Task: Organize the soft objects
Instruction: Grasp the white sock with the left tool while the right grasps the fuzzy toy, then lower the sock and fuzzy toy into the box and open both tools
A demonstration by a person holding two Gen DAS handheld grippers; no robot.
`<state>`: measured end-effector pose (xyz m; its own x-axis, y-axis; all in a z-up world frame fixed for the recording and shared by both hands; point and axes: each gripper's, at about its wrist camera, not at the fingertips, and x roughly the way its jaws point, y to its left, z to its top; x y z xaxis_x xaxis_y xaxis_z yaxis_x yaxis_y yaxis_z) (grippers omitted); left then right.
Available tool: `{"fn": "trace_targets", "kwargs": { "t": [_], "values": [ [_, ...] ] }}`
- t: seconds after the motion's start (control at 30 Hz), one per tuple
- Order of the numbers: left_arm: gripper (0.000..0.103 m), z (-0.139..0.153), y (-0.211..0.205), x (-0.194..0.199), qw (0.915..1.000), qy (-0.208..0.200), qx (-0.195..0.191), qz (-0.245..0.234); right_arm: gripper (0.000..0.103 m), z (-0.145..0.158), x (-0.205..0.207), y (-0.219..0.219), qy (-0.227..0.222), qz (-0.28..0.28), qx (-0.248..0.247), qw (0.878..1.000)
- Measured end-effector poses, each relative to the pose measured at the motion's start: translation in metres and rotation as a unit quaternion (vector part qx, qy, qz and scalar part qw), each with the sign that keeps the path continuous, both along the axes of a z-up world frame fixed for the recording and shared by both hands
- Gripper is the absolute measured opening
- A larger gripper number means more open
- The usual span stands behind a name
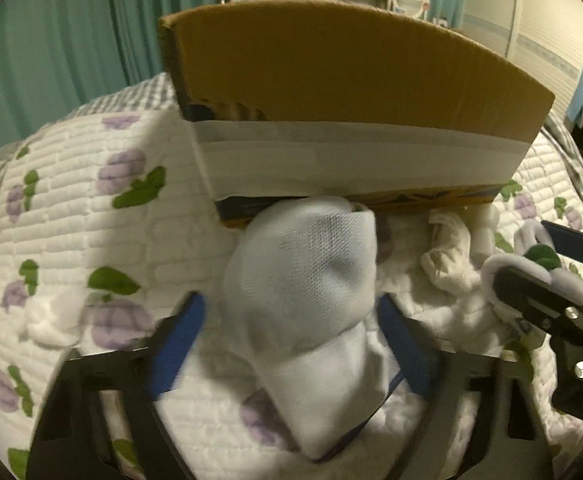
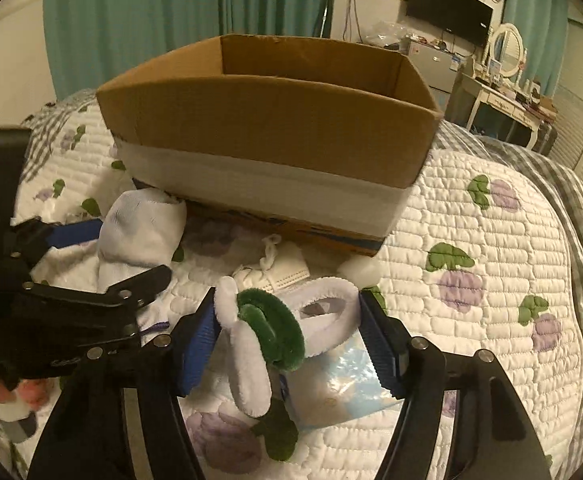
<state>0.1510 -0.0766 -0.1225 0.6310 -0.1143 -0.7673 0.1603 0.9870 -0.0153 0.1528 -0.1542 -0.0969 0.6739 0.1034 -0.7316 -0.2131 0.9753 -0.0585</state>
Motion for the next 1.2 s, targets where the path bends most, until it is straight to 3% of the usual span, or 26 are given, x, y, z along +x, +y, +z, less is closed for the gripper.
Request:
{"fn": "trace_targets", "kwargs": {
  "t": [0.2, 0.3, 0.43, 0.67, 0.83, 1.03, 1.2],
  "values": [
    [0.050, 0.012, 0.000, -0.012, 0.9998, 0.006, -0.002, -0.020, 0.067, 0.006, -0.006, -0.010, -0.007, -0.013, 0.020, 1.000],
    [0.050, 0.034, 0.004, -0.026, 0.9996, 0.001, -0.019, -0.019, 0.067, 0.016, -0.017, -0.012, -0.015, -0.021, 0.023, 0.999],
    [0.050, 0.083, 0.009, -0.055, 0.9985, -0.043, -0.023, -0.024, 0.067, 0.035, -0.032, -0.008, -0.029, -0.018, 0.025, 0.999],
    [0.050, 0.166, 0.014, -0.067, 0.9921, -0.119, -0.032, -0.022, 0.067, 0.108, -0.058, -0.003, -0.080, -0.011, 0.038, 0.996],
    [0.050, 0.200, 0.015, -0.049, 0.9870, -0.155, -0.034, -0.026, 0.067, 0.172, -0.057, -0.001, -0.133, -0.003, 0.041, 0.990],
    [0.050, 0.190, 0.004, 0.007, 0.9874, -0.153, -0.024, -0.031, 0.071, 0.212, -0.012, 0.004, -0.156, 0.005, 0.056, 0.986],
    [0.050, 0.157, -0.011, 0.053, 0.9910, -0.128, -0.011, -0.035, 0.072, 0.192, 0.055, 0.003, -0.116, -0.011, 0.066, 0.991]
  ]
}}
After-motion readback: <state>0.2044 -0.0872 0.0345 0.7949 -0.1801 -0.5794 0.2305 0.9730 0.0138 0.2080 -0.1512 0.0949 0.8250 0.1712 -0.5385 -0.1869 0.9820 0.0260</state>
